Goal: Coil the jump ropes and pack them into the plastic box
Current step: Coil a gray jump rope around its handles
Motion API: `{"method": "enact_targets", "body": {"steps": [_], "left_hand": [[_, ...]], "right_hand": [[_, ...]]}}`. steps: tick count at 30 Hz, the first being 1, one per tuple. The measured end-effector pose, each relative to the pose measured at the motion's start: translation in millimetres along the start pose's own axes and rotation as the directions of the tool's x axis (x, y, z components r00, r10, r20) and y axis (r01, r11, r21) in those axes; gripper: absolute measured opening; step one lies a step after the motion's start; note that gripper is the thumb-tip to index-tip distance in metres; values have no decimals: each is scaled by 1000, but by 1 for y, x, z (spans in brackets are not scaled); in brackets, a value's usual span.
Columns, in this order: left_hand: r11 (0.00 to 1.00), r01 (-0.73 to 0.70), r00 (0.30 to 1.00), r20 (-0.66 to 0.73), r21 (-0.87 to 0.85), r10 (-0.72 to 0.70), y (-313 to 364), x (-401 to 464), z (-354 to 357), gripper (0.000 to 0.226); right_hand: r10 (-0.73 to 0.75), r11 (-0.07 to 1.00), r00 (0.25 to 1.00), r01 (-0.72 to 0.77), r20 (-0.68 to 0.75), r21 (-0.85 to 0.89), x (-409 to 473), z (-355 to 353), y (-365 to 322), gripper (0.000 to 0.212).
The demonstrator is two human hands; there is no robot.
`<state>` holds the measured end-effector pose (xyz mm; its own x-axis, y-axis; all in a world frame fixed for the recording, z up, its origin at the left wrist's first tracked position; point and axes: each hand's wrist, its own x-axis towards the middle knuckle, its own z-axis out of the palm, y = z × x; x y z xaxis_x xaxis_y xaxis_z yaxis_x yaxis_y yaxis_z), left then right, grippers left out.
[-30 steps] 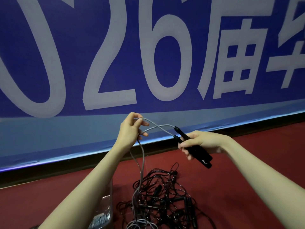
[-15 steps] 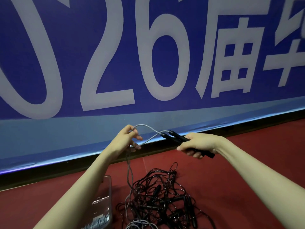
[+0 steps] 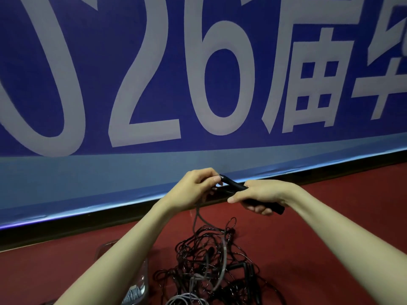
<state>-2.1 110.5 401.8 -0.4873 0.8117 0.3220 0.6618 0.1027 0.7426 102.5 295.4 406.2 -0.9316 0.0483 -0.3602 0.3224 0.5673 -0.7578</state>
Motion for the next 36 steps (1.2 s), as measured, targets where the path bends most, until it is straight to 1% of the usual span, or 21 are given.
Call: {"method": "enact_targets", "body": {"steps": [2,4,5,7,8,9,10,11,13,15,17,20,22,23,25,27,29,31,33,34,36], "left_hand": [[998,-34,998,51,-44,36,0,-1,0,17],[997,-80,991,111,-12,81,0,-3,-1,22],[995,-95,989,113,22,91,0,-3,0,20],[992,-100,994,48,76,97,1,-3,-1,10],[991,-95,995,-5,93,96,1,-2,-1,11],[991,-84,994,-57,103,91,1,-2,-1,15],[993,-66,991,-110,101,77,0,-2,-2,20],[995,-44,987,-153,85,57,-1,-2,-3,23],[998,-8,981,-192,59,19,-4,-2,-4,26],[998,7,983,-185,56,4,-6,-1,-5,26],[999,11,985,-174,52,-2,-6,-1,-5,26],[1000,6,982,-190,23,-2,-5,-1,-4,26],[998,-6,972,-233,-58,-8,-1,-1,-4,26],[990,-12,968,-252,-142,-25,3,0,-3,24],[950,-17,962,-265,-311,-69,10,3,-5,22],[921,-22,960,-265,-388,-89,11,7,-7,21],[898,-12,966,-237,-441,-104,9,9,-7,22],[888,29,979,-167,-458,-118,6,10,-5,25],[885,113,988,-40,-451,-147,2,9,1,29],[878,169,985,46,-448,-166,0,8,4,30],[864,234,967,195,-446,-161,-1,7,11,29]], "right_hand": [[26,1000,999,-26,43,0,-3,-1,-1,51],[40,997,994,-47,105,59,-5,-1,0,50],[29,995,990,-42,137,94,-5,-2,1,47],[-55,985,982,23,183,172,-7,-5,3,34],[-115,974,977,76,182,211,-7,-7,5,25],[-173,961,970,128,170,244,-8,-10,6,22],[-212,950,966,167,151,265,-9,-14,7,25],[-223,947,966,184,130,264,-11,-17,8,29],[-202,968,975,184,91,172,-14,-21,7,30],[-182,982,980,176,76,71,-17,-19,4,19],[-194,980,980,191,53,46,-18,-15,1,6],[-230,973,972,231,-34,20,-16,-14,3,22],[-261,965,961,263,-86,7,-15,-14,2,24],[-282,957,953,287,-110,32,-15,-14,1,24],[-323,928,931,347,-172,135,-15,-15,-2,23],[-342,888,903,401,-260,226,-16,-19,-4,22],[-345,834,866,459,-362,305,-16,-23,-7,22],[-316,741,814,532,-488,408,-15,-27,-11,22],[-249,609,742,620,-623,495,-15,-32,-15,23],[-198,548,704,656,-682,518,-15,-35,-17,23],[-76,477,634,701,-770,530,-15,-39,-19,24]]}}
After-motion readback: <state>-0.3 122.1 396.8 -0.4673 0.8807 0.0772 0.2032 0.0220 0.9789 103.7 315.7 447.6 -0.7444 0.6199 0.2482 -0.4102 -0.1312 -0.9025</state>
